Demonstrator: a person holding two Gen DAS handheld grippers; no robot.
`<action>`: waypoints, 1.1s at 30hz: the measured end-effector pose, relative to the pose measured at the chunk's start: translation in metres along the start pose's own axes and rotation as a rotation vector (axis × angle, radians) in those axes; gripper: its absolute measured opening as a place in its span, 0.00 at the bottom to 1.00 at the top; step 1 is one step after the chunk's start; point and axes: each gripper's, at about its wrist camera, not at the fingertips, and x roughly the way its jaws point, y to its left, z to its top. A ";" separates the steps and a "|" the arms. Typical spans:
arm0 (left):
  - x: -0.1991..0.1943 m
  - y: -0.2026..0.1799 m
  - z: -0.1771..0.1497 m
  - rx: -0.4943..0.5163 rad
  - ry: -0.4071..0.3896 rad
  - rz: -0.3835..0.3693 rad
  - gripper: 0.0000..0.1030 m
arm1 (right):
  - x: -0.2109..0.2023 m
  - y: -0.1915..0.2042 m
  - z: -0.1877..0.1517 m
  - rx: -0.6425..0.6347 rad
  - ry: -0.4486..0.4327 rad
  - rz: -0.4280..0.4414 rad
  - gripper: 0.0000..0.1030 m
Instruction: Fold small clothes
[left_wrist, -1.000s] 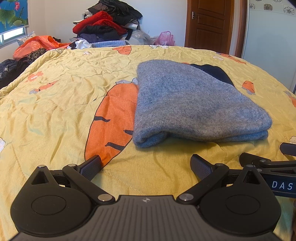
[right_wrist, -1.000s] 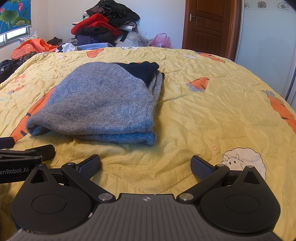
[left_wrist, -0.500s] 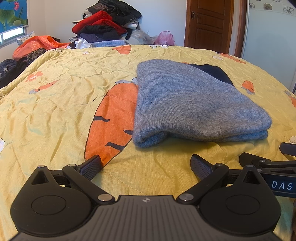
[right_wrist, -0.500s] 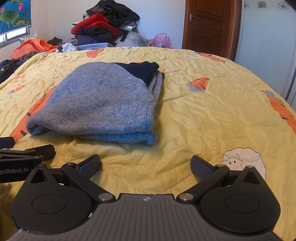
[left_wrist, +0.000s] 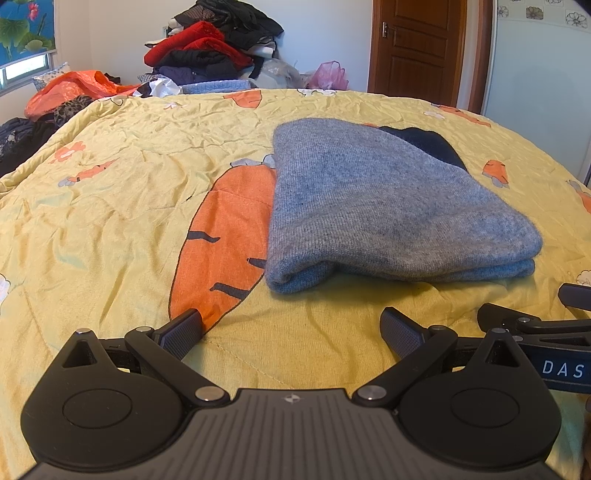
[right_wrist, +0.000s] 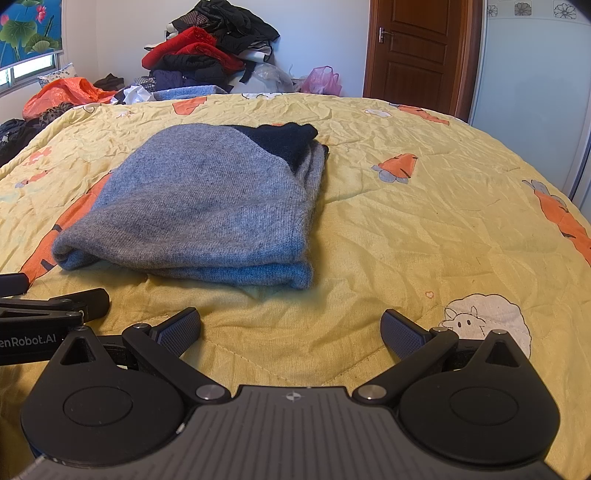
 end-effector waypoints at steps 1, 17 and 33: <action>0.000 0.000 0.000 0.000 0.000 0.000 1.00 | 0.000 0.000 0.000 0.000 0.000 0.000 1.00; 0.000 0.000 0.000 0.000 0.000 0.000 1.00 | 0.000 0.000 0.000 0.000 0.000 0.000 1.00; -0.003 -0.001 -0.004 -0.015 -0.010 0.048 1.00 | 0.000 0.000 0.000 0.000 0.000 0.000 1.00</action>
